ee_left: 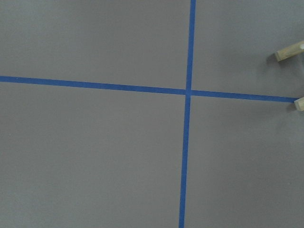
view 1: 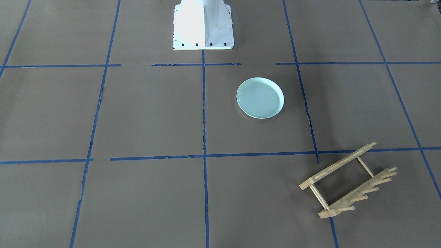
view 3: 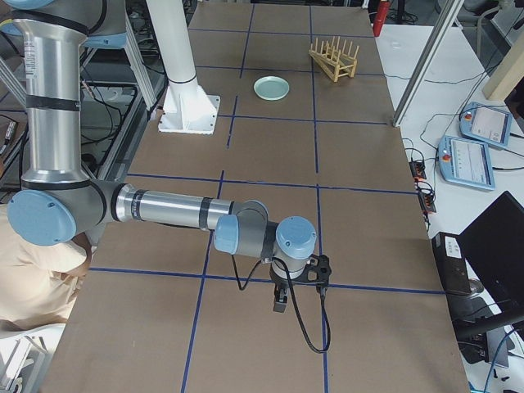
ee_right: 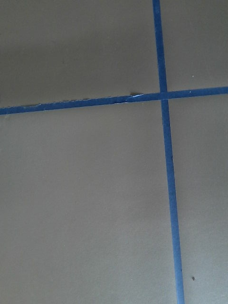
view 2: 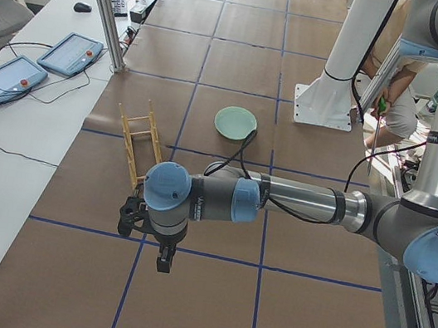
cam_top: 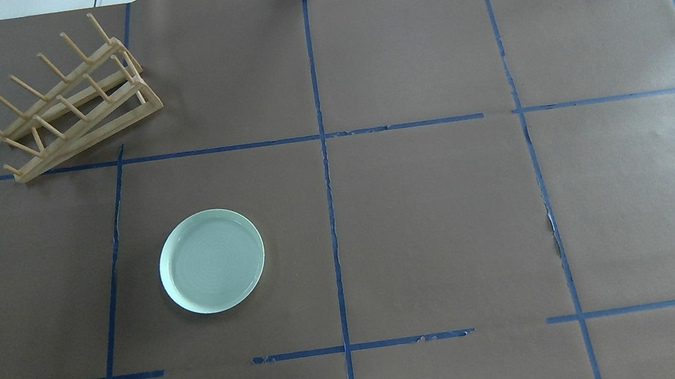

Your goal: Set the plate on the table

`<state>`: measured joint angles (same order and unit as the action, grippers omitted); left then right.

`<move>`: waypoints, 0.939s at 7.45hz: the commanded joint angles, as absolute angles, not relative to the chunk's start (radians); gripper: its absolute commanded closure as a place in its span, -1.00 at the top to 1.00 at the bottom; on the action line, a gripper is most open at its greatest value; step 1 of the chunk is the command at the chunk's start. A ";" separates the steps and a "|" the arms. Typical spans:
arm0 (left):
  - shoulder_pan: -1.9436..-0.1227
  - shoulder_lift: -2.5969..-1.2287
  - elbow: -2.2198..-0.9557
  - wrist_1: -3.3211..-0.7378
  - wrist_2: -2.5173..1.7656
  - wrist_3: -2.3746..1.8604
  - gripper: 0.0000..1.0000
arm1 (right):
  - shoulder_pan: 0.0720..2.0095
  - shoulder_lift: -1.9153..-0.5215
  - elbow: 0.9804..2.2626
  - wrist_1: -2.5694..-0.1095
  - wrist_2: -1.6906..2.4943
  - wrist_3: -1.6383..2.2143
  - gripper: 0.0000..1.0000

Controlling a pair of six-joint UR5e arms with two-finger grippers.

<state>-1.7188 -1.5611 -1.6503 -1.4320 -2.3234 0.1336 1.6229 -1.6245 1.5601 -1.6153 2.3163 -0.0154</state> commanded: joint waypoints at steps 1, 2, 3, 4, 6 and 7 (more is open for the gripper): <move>-1.707 -1.540 -1.692 -1.443 -2.279 0.140 1.00 | 1.623 -1.626 1.560 -1.615 2.316 -0.015 1.00; -1.677 -1.514 -1.693 -1.457 -2.281 0.143 1.00 | 1.623 -1.625 1.560 -1.615 2.316 -0.015 1.00; -1.677 -1.516 -1.692 -1.459 -2.305 0.134 1.00 | 1.623 -1.624 1.562 -1.615 2.316 -0.015 1.00; -1.675 -1.514 -1.683 -1.460 -2.366 0.140 1.00 | 1.623 -1.624 1.560 -1.615 2.316 -0.015 1.00; -1.675 -1.528 -1.696 -1.498 -2.370 0.141 1.00 | 1.623 -1.624 1.560 -1.615 2.316 -0.015 1.00; -1.675 -1.526 -1.697 -1.544 -2.370 0.141 1.00 | 1.623 -1.624 1.560 -1.615 2.316 -0.015 1.00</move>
<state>-1.6758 -1.5253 -1.6924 -1.4972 -2.3664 0.1411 1.6229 -1.6245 1.5606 -1.6153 2.3163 -0.0153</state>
